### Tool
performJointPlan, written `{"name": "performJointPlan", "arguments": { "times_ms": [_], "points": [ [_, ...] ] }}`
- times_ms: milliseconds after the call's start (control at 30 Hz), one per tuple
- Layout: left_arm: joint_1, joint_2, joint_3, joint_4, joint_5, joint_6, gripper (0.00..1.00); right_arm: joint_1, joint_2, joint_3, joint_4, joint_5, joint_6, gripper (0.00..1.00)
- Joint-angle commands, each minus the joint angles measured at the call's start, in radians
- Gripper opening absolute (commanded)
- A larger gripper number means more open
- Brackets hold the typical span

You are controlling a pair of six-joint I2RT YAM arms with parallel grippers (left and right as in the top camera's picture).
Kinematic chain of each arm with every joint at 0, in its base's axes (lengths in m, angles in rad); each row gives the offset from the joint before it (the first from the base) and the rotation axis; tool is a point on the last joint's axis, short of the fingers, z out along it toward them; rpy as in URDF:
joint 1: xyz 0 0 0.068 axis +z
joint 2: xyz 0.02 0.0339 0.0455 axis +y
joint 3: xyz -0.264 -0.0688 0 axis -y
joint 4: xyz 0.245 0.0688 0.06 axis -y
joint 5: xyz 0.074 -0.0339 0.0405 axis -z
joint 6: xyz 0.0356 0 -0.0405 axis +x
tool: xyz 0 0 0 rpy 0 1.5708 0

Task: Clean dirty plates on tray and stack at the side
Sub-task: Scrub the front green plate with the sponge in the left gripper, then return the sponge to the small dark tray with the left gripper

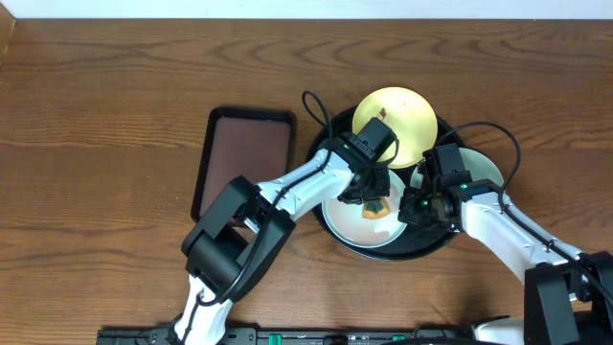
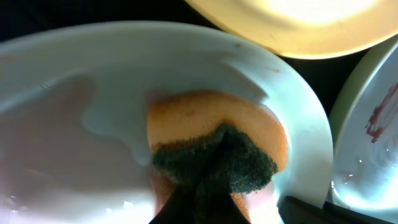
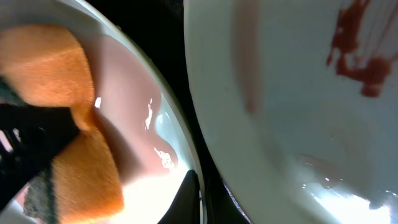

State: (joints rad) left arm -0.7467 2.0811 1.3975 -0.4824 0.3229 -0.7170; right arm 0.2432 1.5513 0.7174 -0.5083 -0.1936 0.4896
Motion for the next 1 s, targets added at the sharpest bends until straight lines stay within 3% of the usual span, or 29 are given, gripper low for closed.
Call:
{"name": "performJointPlan", "arguments": {
  "times_ms": [0,333,533,767,967],
  "points": [
    [0.072,0.060,-0.007,-0.050,-0.204,0.071,0.07,-0.006,0.037,-0.042,-0.035,0.115,-0.012,0.01],
    [0.106,0.043,0.022,-0.266,-0.603,0.115,0.07,-0.006,0.037,-0.042,-0.035,0.115,-0.012,0.01],
    [0.106,0.043,0.048,-0.342,-0.609,0.119,0.07,-0.006,0.037,-0.042,-0.038,0.115,-0.012,0.01],
    [0.106,0.043,0.174,-0.506,-0.731,0.110,0.08,-0.006,0.037,-0.042,-0.042,0.115,-0.012,0.01],
    [0.107,0.042,0.316,-0.627,-0.727,0.110,0.07,-0.006,0.037,-0.042,-0.045,0.115,-0.012,0.01]
  ]
}}
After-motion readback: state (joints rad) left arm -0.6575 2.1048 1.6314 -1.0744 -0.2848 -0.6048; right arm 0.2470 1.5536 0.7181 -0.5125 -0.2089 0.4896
